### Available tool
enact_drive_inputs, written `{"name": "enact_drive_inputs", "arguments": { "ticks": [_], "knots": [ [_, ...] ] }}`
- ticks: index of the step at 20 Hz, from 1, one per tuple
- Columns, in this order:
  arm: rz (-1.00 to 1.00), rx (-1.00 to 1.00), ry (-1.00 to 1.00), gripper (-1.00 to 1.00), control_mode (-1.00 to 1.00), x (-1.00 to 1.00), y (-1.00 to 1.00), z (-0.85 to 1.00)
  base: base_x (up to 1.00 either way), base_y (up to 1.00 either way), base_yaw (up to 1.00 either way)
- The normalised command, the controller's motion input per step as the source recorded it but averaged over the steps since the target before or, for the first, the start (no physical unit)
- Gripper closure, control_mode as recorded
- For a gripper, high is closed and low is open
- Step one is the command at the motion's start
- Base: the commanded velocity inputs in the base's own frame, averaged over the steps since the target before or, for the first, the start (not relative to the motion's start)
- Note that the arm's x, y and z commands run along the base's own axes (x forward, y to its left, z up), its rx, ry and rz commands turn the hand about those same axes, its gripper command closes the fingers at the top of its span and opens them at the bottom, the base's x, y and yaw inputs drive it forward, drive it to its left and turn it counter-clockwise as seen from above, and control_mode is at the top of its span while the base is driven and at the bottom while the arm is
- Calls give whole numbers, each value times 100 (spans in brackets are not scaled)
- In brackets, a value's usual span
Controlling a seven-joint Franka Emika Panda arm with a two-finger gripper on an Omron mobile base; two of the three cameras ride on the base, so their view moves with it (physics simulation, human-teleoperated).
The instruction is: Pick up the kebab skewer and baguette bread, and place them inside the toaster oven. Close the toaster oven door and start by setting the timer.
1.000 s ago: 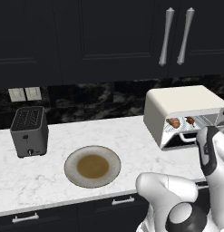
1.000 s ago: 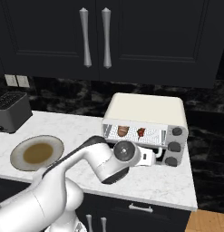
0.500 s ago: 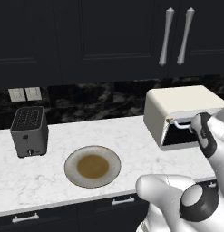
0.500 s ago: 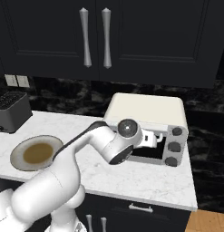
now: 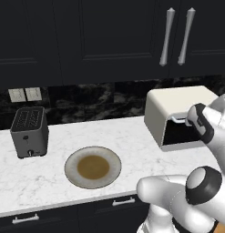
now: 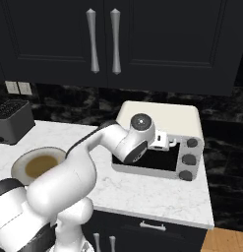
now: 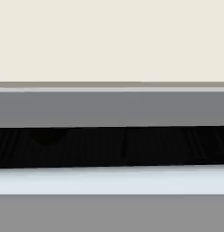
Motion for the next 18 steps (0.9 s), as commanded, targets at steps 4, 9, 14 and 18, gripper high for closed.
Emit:
{"name": "enact_drive_inputs", "arguments": {
  "ticks": [4, 9, 14, 18],
  "knots": [
    [-1, 0, 2, -100, -100, 39, 37, -24, 0, 0, 0],
    [0, 0, 1, -100, -100, 9, 27, -15, 0, 0, 0],
    [0, 0, 0, -100, -100, -39, 3, 0, 0, 0, 0],
    [-7, 0, 0, -100, -100, -45, -1, 0, 0, 0, 0]
  ]
}}
